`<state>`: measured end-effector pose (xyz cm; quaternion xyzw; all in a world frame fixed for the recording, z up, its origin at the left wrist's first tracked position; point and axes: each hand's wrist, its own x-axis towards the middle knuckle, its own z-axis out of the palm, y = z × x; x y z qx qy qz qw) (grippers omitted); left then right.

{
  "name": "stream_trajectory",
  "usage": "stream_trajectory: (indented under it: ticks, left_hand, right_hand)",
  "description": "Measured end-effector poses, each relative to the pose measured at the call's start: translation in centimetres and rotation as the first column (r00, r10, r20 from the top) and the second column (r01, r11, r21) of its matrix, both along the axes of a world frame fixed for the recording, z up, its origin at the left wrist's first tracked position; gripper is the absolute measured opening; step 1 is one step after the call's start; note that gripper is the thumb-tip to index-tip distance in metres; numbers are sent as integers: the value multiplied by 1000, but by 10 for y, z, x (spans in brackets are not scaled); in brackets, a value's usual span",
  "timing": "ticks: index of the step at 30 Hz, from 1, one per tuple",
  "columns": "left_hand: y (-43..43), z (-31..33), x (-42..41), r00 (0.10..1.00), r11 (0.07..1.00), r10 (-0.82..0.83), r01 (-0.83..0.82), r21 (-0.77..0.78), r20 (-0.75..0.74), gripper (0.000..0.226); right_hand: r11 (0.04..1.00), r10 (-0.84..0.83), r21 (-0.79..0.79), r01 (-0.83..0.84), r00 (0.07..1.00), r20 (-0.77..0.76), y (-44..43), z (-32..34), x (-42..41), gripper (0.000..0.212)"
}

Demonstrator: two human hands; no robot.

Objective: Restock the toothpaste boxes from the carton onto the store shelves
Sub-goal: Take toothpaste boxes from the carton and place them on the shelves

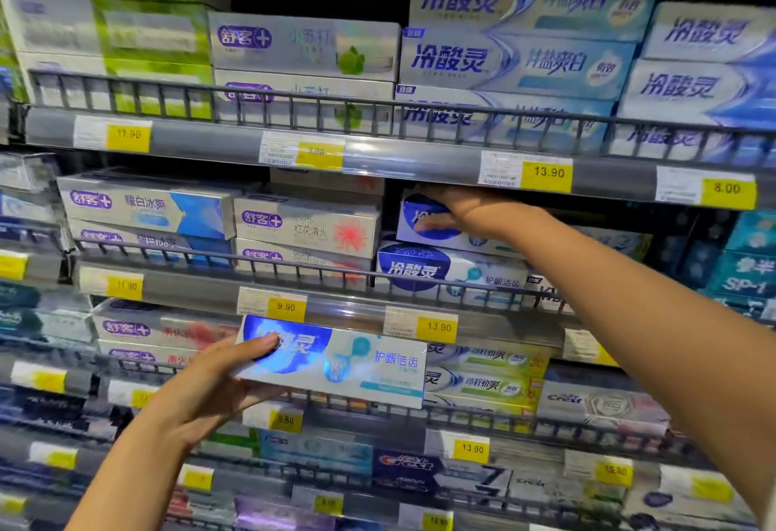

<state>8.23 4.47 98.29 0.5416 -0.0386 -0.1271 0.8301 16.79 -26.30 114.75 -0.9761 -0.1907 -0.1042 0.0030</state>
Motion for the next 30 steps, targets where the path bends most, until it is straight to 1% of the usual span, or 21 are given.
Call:
stream_trajectory:
  ticks: [2, 5, 8, 11, 13, 15, 17, 19, 21, 26, 30]
  left_hand:
    - [2, -1, 3, 1000, 1000, -9, 9, 7, 8, 90]
    - [5, -1, 7, 999, 999, -36, 36, 20, 11, 79]
    - [6, -1, 8, 999, 999, -39, 38, 35, 5, 89]
    - [7, 0, 7, 998, 997, -54, 53, 47, 12, 81]
    - [9, 1, 8, 998, 997, -60, 60, 50, 13, 77]
    - [9, 2, 9, 998, 997, -57, 57, 44, 3, 81]
    - [8, 2, 10, 999, 998, -43, 44, 44, -18, 95]
    - [6, 0, 11, 999, 999, -16, 17, 35, -39, 107]
    - [4, -2, 11, 999, 1000, -3, 5, 25, -49, 108]
    - [6, -3, 10, 999, 999, -15, 17, 32, -41, 101]
    - [11, -5, 10, 999, 1000, -11, 11, 9, -47, 85]
  right_hand:
    - [999, -14, 34, 17, 998, -64, 3, 0, 6, 65]
    - [997, -24, 74, 30, 996, -87, 7, 0, 11, 63]
    - [983, -74, 157, 95, 988, -135, 6, 1, 14, 68]
    - [968, -81, 224, 115, 985, -153, -2, 5, 4, 72]
    - [950, -86, 280, 139, 978, -192, -13, 6, -5, 74]
    - [950, -134, 253, 182, 972, -195, -24, 4, -10, 76]
    - [950, -175, 231, 211, 971, -164, -29, 2, -13, 74]
    - [945, -170, 256, 202, 975, -141, -27, 0, -13, 69]
    - [946, -148, 269, 178, 981, -129, -21, 0, -13, 64]
    - [946, -85, 304, 116, 990, -112, -13, 0, -9, 57]
    - [944, -55, 316, 96, 989, -134, -14, -2, -7, 62]
